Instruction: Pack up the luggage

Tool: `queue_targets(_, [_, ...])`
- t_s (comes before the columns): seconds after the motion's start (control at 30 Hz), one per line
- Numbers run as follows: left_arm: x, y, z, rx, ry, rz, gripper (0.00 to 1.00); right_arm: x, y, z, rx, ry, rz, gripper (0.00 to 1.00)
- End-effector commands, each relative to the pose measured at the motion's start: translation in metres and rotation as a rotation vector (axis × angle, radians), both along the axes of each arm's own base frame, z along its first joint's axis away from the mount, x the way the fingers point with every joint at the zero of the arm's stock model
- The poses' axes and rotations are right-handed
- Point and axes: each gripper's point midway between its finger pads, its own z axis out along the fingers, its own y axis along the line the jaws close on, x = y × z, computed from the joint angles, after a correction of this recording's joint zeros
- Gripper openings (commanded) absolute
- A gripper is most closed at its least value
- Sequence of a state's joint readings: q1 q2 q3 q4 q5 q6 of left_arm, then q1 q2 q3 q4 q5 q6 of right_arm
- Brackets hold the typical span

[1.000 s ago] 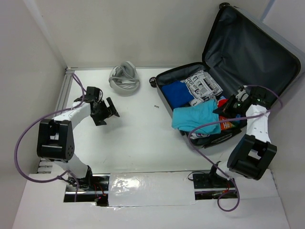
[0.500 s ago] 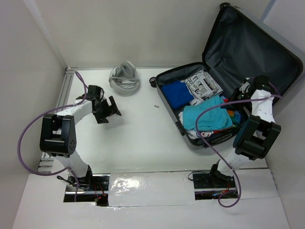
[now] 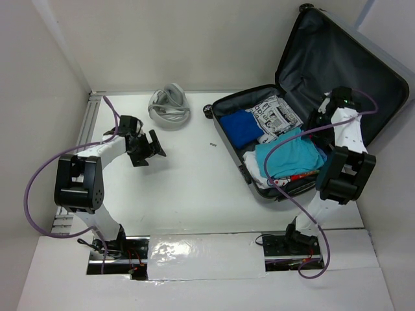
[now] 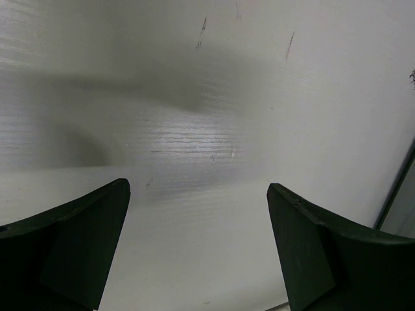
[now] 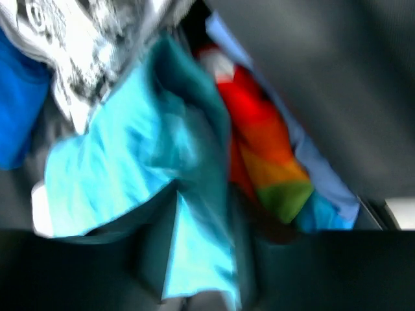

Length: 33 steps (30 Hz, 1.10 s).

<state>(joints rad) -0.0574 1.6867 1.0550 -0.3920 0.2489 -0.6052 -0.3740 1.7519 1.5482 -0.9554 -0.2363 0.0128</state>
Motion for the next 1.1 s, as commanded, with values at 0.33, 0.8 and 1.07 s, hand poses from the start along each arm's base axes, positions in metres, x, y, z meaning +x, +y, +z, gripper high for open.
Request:
queue_targets(0.33, [0.002,-0.004,0.033,-0.017,-0.084,-0.007,1.00,0.039,0.066,0.074,-0.304,-0.167,0.145,0.59])
queue_targets(0.8, [-0.006,-0.007,0.046,0.004,-0.090,0.019,1.00,-0.066,0.182,-0.004,-0.279,-0.015,0.440,0.59])
queue_targets(1.07, [-0.008,-0.008,0.052,0.027,-0.097,0.025,1.00,-0.075,0.160,-0.031,-0.400,0.092,0.322,0.59])
